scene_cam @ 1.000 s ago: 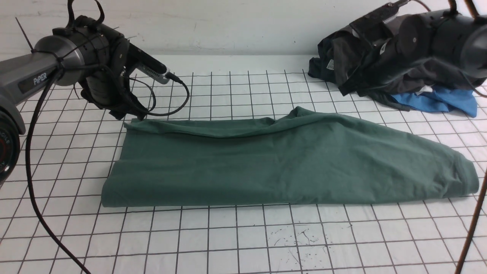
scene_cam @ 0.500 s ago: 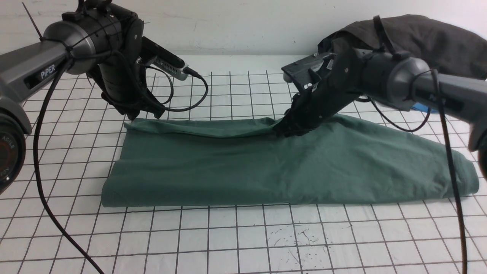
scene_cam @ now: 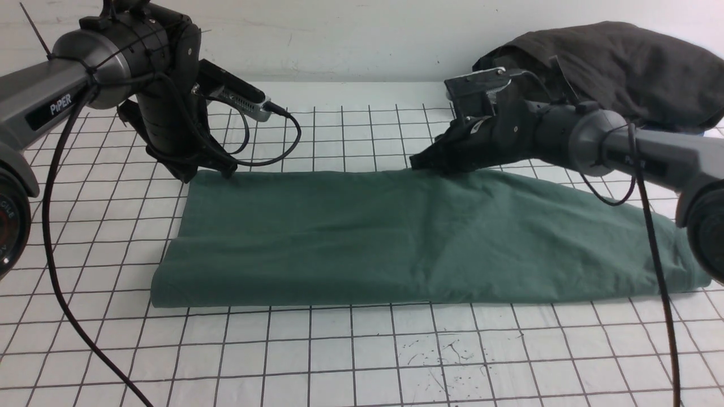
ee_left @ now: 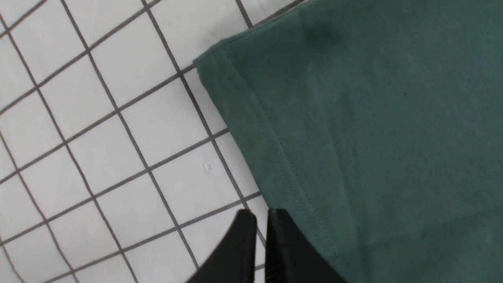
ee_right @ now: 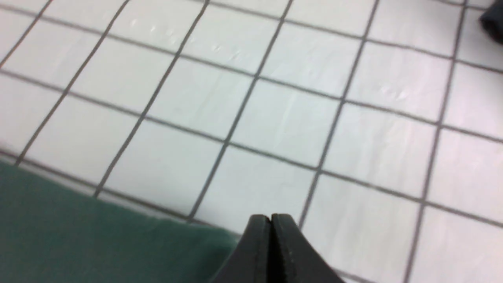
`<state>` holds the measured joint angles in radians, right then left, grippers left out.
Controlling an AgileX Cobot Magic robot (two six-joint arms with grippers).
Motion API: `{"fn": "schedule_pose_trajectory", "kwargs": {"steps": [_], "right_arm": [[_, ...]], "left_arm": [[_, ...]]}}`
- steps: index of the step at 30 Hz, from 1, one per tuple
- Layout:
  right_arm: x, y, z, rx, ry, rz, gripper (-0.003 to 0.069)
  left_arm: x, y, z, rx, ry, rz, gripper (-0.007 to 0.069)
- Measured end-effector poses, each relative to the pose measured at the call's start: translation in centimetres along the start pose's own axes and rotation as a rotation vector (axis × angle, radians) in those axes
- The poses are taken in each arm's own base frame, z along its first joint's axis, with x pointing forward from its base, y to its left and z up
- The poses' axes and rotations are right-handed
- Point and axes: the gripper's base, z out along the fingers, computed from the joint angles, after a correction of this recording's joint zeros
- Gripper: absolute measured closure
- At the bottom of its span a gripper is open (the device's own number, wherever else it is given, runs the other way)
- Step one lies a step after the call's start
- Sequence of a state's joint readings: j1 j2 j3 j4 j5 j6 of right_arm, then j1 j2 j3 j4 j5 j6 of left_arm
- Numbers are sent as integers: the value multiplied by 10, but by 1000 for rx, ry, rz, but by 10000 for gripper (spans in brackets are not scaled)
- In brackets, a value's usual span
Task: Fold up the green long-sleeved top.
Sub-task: Use the right arm to clamp the right edge of the fabric
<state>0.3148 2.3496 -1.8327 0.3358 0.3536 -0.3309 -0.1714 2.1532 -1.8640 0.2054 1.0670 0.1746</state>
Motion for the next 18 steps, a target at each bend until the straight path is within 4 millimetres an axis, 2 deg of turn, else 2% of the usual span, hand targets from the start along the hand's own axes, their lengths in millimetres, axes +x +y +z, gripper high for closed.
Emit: {"fn": "schedule_pose_trajectory", "kwargs": {"steps": [5, 8, 11, 13, 14, 15, 18], "right_arm": [[-20, -18, -16, -2, 17, 34, 673], [-57, -30, -61, -15, 54, -4, 673], [-81, -44, -112, 13, 122, -68, 673], [-84, -58, -146, 43, 234, -91, 673], [-83, -59, -148, 47, 248, -92, 673], [-78, -73, -164, 82, 340, -85, 673], [-65, -102, -178, 154, 404, -6, 673]], "left_arm": [[-1, 0, 0, -1, -9, 0, 602], [-1, 0, -1, -1, -12, 0, 602], [0, 1, -11, 6, -19, 13, 602], [0, 2, -24, 20, -42, 6, 602], [0, 2, -25, 22, -44, 4, 602], [1, 1, -35, 45, -51, -5, 602], [4, -2, -52, 97, -70, -17, 602]]}}
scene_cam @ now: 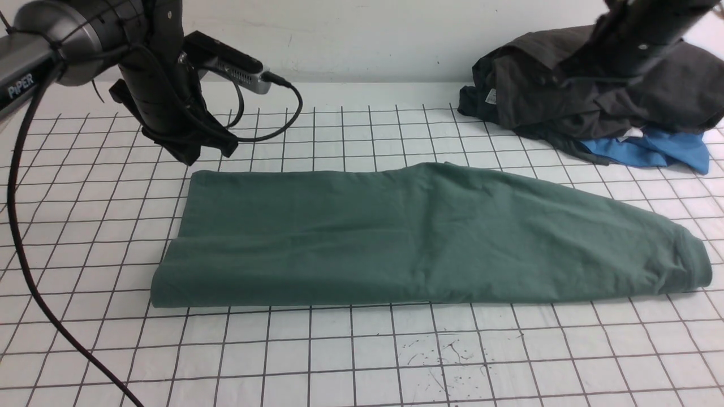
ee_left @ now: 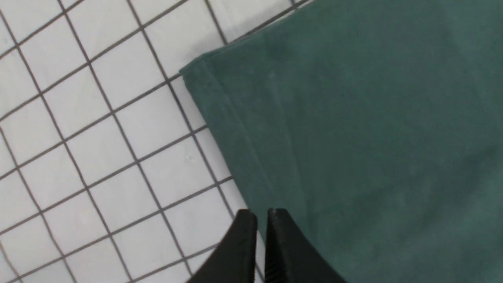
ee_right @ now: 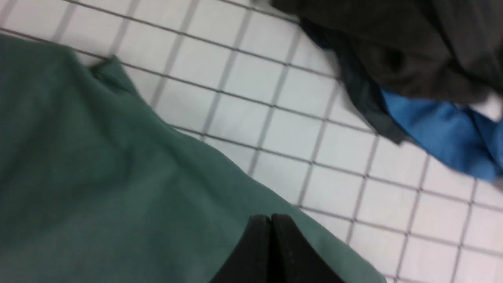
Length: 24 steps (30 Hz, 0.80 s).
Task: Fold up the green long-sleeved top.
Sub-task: Use the right arm to clamp the right edge of the fabric
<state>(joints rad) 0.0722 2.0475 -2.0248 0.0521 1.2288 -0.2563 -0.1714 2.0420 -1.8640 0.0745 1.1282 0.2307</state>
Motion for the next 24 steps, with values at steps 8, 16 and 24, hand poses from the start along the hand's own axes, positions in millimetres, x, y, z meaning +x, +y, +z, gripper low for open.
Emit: {"fn": "schedule_pose_trajectory", "kwargs": {"steps": [8, 16, 24], "right_arm": [[69, -27, 1, 12, 198, 129, 671], [129, -63, 55, -12, 300, 309, 428], [140, -72, 103, 8, 302, 402, 116]], "left_arm": [[6, -8, -27, 90, 1, 35, 602], [3, -25, -29, 137, 6, 55, 602], [2, -31, -30, 149, 2, 63, 602]]}}
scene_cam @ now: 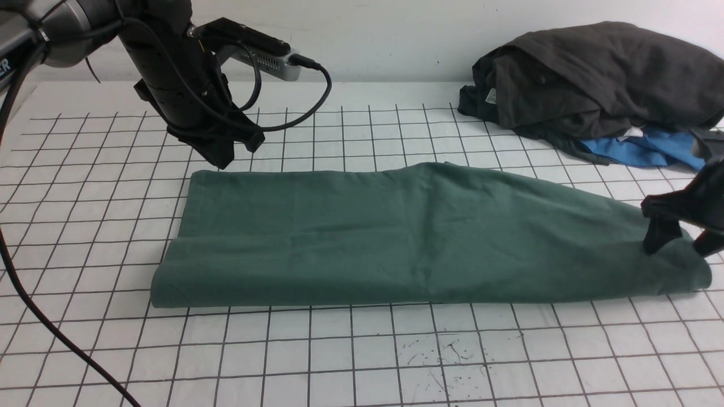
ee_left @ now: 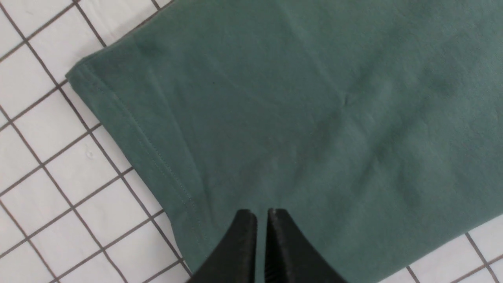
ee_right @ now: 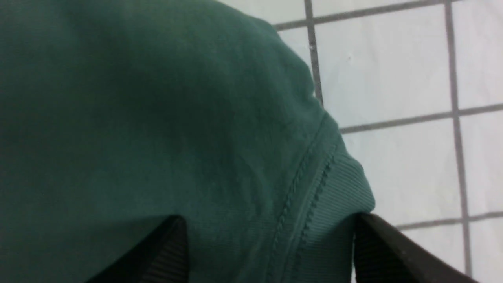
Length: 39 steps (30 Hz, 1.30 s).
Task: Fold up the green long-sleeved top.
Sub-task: Use the right arm to clamp the right edge of the fabric, then use the right arm to drag the right edge of the fabric to the left and folds it over the left edge
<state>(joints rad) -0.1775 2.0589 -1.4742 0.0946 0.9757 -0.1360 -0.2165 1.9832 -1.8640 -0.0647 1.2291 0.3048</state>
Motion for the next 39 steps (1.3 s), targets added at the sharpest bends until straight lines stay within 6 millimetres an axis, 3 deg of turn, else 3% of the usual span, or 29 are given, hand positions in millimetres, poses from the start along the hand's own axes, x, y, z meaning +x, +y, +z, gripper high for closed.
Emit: {"fn": "schedule_pose_trajectory", "kwargs": {"steps": [1, 5, 8, 11, 14, 15, 16, 20, 24, 27, 33, 36, 37, 38, 39], "right_arm": [[0, -1, 11, -1, 15, 19, 82], [-1, -1, 14, 1, 19, 36, 75], [-1, -1, 14, 2, 21, 40, 96], [0, -1, 14, 2, 24, 39, 165], [0, -1, 14, -1, 31, 18, 295], [0, -1, 14, -1, 31, 18, 307], [0, -1, 13, -2, 30, 10, 410], [1, -1, 1, 15, 11, -14, 608], [0, -3, -28, 69, -47, -58, 646], [1, -8, -62, 162, -119, -90, 648], [1, -6, -132, 241, -262, -89, 648], [-11, 24, -174, 201, -384, -147, 648], [-11, 27, -173, 194, -385, -151, 648], [-15, 45, -183, 160, -424, -189, 648], [-19, 84, -199, 80, -488, -278, 648]], "left_arm": [[0, 0, 0, 0, 0, 1, 602], [0, 0, 0, 0, 0, 2, 602], [0, 0, 0, 0, 0, 3, 602], [0, 0, 0, 0, 0, 3, 602], [0, 0, 0, 0, 0, 3, 602], [0, 0, 0, 0, 0, 3, 602], [0, 0, 0, 0, 0, 10, 602], [0, 0, 0, 0, 1, 30, 602], [0, 0, -1, -1, -2, 36, 609], [1, 1, -8, -17, -10, 45, 609], [6, 5, -38, -119, -43, 80, 609], [12, 8, -63, -197, -70, 98, 609], [12, 9, -65, -206, -71, 99, 609], [15, 10, -73, -235, -80, 103, 609], [19, 11, -89, -279, -102, 100, 609]]}}
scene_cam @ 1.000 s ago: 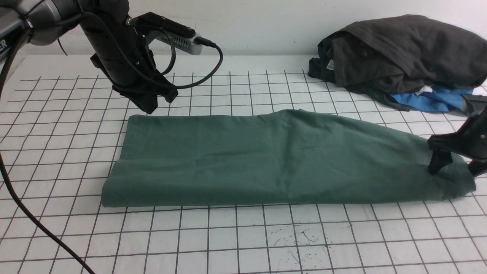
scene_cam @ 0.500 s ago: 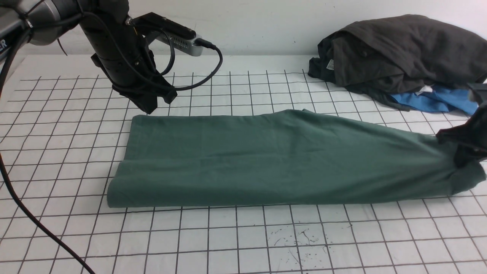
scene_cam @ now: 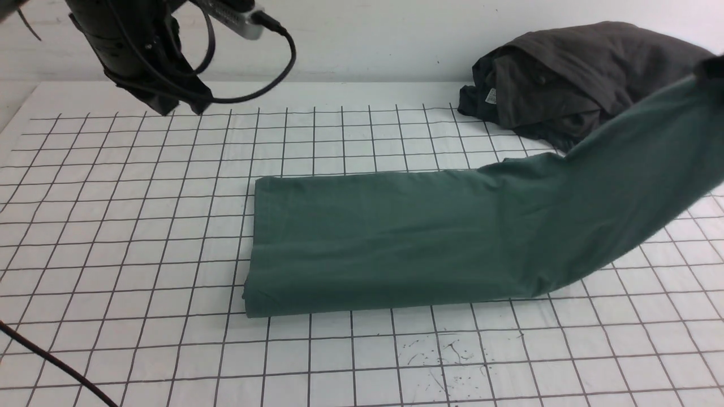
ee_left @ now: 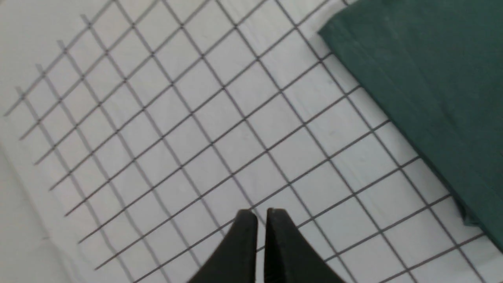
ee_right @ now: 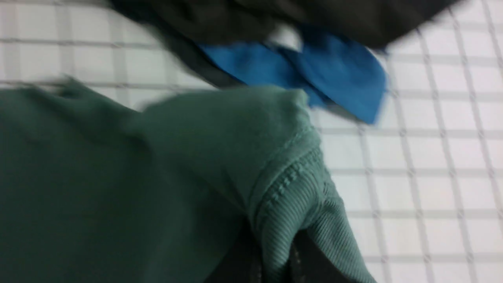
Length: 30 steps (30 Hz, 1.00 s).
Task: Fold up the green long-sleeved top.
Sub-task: Use the right arm to drag the right edge of the fabric to the left and folds it over the left edge
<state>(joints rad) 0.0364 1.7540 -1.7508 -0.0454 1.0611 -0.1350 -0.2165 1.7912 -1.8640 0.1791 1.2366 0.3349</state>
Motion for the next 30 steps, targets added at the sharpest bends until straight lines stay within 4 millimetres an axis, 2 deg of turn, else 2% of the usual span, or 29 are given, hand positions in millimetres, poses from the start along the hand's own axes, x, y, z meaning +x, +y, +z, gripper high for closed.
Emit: {"fn": "schedule_pose_trajectory", "kwargs": {"steps": [1, 2, 3, 5, 8, 10, 12, 16, 18, 19, 21, 23, 25, 26, 29, 30], "right_arm": [[-1, 5, 0, -12, -1, -4, 648], [-14, 36, -5, -92, -54, -53, 648], [-15, 41, -5, -104, -56, -59, 648], [-29, 103, -1, -243, -117, -134, 648], [-32, 165, 16, -357, -124, -200, 648], [-24, 209, 39, -424, -83, -245, 648], [-16, 240, 58, -469, -45, -273, 648], [1, 289, 90, -544, 23, -298, 648], [9, 307, 104, -575, 48, -296, 648], [8, 308, 104, -582, 45, -292, 648], [12, 321, 117, -618, 63, -267, 641], [11, 324, 119, -632, 63, -254, 629], [8, 328, 118, -669, 55, -222, 564], [7, 328, 118, -670, 53, -222, 557], [-4, 329, 103, -714, 31, -216, 375], [-6, 329, 101, -716, 24, -217, 364]], "left_arm": [[0, 1, -2, -9, -1, -2, 609], [3, 4, -13, -42, -15, -12, 609], [3, 5, -13, -46, -14, -14, 609], [8, 10, -32, -99, -36, -44, 609], [13, 13, -47, -129, -53, -62, 609], [15, 14, -53, -136, -60, -67, 609], [16, 14, -56, -138, -66, -69, 609], [16, 14, -58, -133, -71, -77, 609], [16, 14, -58, -131, -71, -79, 609], [16, 14, -58, -130, -71, -79, 609], [16, 13, -58, -125, -73, -80, 609], [16, 13, -57, -124, -73, -81, 609], [16, 13, -57, -123, -73, -81, 609], [16, 13, -57, -123, -73, -81, 609], [15, 12, -57, -111, -77, -85, 609], [15, 12, -57, -110, -77, -85, 609]]}}
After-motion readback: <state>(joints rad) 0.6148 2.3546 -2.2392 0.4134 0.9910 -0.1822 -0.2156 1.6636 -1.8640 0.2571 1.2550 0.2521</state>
